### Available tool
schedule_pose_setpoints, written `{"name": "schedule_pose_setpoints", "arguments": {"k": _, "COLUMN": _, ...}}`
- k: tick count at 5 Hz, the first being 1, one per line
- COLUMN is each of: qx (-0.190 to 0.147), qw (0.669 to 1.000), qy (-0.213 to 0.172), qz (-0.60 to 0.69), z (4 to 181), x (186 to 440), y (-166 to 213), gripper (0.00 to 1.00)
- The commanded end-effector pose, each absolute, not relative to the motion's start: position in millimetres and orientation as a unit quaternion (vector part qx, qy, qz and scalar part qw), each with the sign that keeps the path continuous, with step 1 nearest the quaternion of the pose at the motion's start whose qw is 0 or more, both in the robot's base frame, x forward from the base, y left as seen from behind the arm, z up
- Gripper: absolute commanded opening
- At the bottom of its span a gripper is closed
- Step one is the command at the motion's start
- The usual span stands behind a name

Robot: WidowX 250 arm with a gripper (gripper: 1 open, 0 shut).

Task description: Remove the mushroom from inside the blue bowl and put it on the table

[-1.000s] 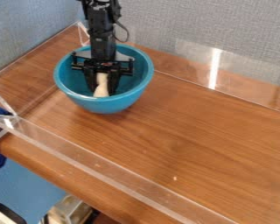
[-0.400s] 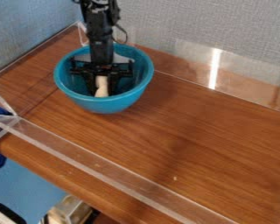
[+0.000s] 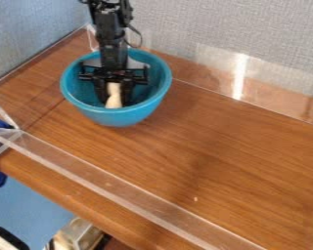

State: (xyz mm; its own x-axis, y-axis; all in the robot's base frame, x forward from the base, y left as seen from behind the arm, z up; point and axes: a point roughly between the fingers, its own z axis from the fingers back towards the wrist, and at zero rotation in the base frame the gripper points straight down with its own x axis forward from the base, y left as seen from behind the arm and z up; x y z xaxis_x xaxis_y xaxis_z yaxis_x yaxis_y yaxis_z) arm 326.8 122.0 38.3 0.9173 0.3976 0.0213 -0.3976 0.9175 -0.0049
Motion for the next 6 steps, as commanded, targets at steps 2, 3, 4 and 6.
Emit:
{"name": "schedule_pose_setpoints", "arguments": {"k": 2, "qx": -0.004, "qw": 0.985, "qy": -0.047, "qz": 0.163, "z": 56.0, "x": 339.2, "y": 134.9, "gripper": 0.00}}
{"name": "schedule_pose_setpoints", "arguments": {"k": 3, "qx": -0.005, "qw": 0.986, "qy": -0.048, "qz": 0.161, "z": 57.5, "x": 340.2, "y": 131.8, "gripper": 0.00}}
{"name": "schedule_pose_setpoints", "arguments": {"k": 4, "qx": -0.008, "qw": 0.986, "qy": -0.050, "qz": 0.158, "z": 60.0, "x": 341.3, "y": 128.9, "gripper": 0.00}}
{"name": "schedule_pose_setpoints", "arguments": {"k": 6, "qx": -0.008, "qw": 0.985, "qy": -0.052, "qz": 0.166, "z": 59.8, "x": 338.7, "y": 124.8, "gripper": 0.00}}
